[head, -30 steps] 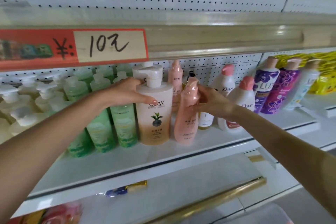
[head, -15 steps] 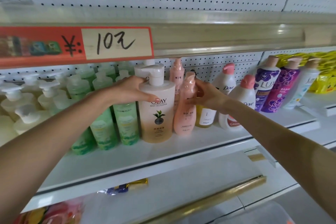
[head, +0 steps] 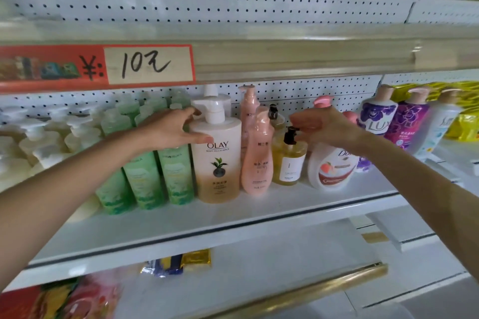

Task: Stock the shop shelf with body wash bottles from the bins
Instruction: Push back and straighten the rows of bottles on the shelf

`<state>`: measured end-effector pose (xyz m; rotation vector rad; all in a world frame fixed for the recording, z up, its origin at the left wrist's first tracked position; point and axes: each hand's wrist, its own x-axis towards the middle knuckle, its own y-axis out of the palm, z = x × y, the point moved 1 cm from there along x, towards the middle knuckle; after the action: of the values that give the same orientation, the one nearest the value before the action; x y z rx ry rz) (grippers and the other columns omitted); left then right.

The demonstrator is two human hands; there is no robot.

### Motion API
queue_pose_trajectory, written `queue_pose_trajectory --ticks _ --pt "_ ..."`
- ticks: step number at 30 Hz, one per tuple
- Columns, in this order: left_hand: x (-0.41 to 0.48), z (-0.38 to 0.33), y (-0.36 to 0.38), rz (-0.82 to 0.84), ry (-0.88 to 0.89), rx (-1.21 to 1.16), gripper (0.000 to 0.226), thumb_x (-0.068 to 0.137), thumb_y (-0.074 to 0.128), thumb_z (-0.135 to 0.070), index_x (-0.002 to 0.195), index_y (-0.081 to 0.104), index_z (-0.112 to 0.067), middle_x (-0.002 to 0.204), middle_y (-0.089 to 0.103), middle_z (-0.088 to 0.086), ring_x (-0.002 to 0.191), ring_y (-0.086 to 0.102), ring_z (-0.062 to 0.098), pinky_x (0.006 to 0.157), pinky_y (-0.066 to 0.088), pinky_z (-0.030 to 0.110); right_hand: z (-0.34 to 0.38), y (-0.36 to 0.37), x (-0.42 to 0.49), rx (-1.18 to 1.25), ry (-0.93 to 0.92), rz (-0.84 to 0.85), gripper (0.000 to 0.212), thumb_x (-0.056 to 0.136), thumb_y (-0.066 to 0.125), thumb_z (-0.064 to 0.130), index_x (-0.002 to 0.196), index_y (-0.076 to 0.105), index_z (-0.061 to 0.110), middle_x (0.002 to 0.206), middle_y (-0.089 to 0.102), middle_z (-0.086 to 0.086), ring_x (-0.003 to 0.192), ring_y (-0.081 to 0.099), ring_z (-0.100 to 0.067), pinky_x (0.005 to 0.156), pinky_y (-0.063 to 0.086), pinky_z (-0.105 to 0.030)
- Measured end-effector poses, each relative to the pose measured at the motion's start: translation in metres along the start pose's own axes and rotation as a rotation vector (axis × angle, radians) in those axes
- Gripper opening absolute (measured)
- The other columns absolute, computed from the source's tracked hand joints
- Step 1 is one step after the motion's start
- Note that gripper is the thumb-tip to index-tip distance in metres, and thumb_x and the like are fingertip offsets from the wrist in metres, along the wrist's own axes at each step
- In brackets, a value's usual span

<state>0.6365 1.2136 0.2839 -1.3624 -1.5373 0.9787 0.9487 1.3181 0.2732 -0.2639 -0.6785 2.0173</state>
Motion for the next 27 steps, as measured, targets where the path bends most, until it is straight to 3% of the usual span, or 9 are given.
queue_pose_trajectory --ticks 3,7,12,14,18,23,26,27 --pt "-0.026 -0.006 -0.004 -0.131 -0.044 -0.046 0.078 0.069 0.065 -0.060 0.135 0.046 -0.022 0.132 0.057 0.000 0.116 0.056 0.022 0.102 0.043 0.043 -0.006 -0.011 -0.006 0.039 -0.036 -0.020 0.056 0.079 0.070 -0.005 0.131 0.054 0.006 0.123 0.060 -0.002 0.108 0.058 -0.010 0.076 0.046 -0.002" --pt "-0.060 -0.021 -0.007 -0.219 -0.082 0.018 0.075 0.067 0.056 -0.068 0.129 0.050 -0.027 0.124 0.060 -0.003 0.112 0.057 0.019 0.100 0.043 0.039 -0.016 -0.001 -0.019 -0.037 -0.039 0.029 0.053 0.083 0.069 0.003 0.133 0.052 0.007 0.128 0.059 -0.004 0.104 0.057 -0.007 0.071 0.045 -0.001" --pt "-0.078 -0.051 -0.019 -0.239 -0.065 0.067 0.060 0.074 0.059 -0.065 0.119 0.057 -0.025 0.113 0.065 -0.006 0.104 0.059 0.013 0.096 0.047 0.037 -0.003 -0.002 -0.045 -0.273 -0.102 0.043 0.043 0.083 0.071 0.014 0.125 0.059 0.010 0.109 0.063 0.005 0.083 0.057 0.002 0.065 0.040 0.003" --pt "-0.080 -0.064 -0.019 -0.232 -0.041 0.082 0.052 0.077 0.064 -0.059 0.116 0.059 -0.026 0.114 0.065 -0.006 0.104 0.060 0.012 0.094 0.047 0.035 0.008 -0.009 -0.060 -0.321 -0.125 0.061 0.046 0.084 0.070 0.016 0.128 0.057 0.011 0.110 0.060 0.007 0.089 0.057 -0.002 0.071 0.039 -0.001" --pt "-0.086 -0.086 -0.015 -0.161 0.006 0.126 0.056 0.076 0.061 -0.063 0.119 0.057 -0.027 0.118 0.062 -0.009 0.109 0.058 0.012 0.094 0.045 0.032 0.021 -0.022 -0.084 -0.505 -0.138 0.064 0.041 0.086 0.067 0.033 0.123 0.061 0.016 0.113 0.066 0.002 0.105 0.061 -0.016 0.087 0.046 -0.024" --pt "-0.103 -0.107 -0.009 -0.103 0.084 0.117 0.061 0.082 0.059 -0.059 0.133 0.049 -0.027 0.129 0.057 -0.005 0.115 0.053 0.012 0.089 0.039 0.025 0.029 -0.024 -0.125 -0.585 -0.124 0.030 0.046 0.087 0.068 0.019 0.131 0.055 0.018 0.120 0.062 0.000 0.105 0.058 -0.013 0.088 0.043 -0.021" --pt "-0.116 -0.115 -0.007 -0.070 0.102 0.122 0.064 0.085 0.057 -0.056 0.139 0.043 -0.026 0.135 0.053 -0.004 0.120 0.051 0.013 0.088 0.036 0.023 0.036 -0.022 -0.152 -0.648 -0.103 0.039 0.049 0.088 0.067 0.021 0.134 0.052 0.014 0.128 0.060 -0.005 0.112 0.056 -0.016 0.096 0.045 -0.028" --pt "-0.120 -0.117 -0.008 -0.062 0.104 0.118 0.064 0.086 0.057 -0.055 0.140 0.042 -0.026 0.137 0.052 -0.004 0.121 0.050 0.014 0.090 0.037 0.023 0.037 -0.023 -0.160 -0.653 -0.084 0.036 0.050 0.088 0.066 0.022 0.135 0.051 0.014 0.130 0.059 -0.005 0.113 0.055 -0.014 0.093 0.046 -0.024"
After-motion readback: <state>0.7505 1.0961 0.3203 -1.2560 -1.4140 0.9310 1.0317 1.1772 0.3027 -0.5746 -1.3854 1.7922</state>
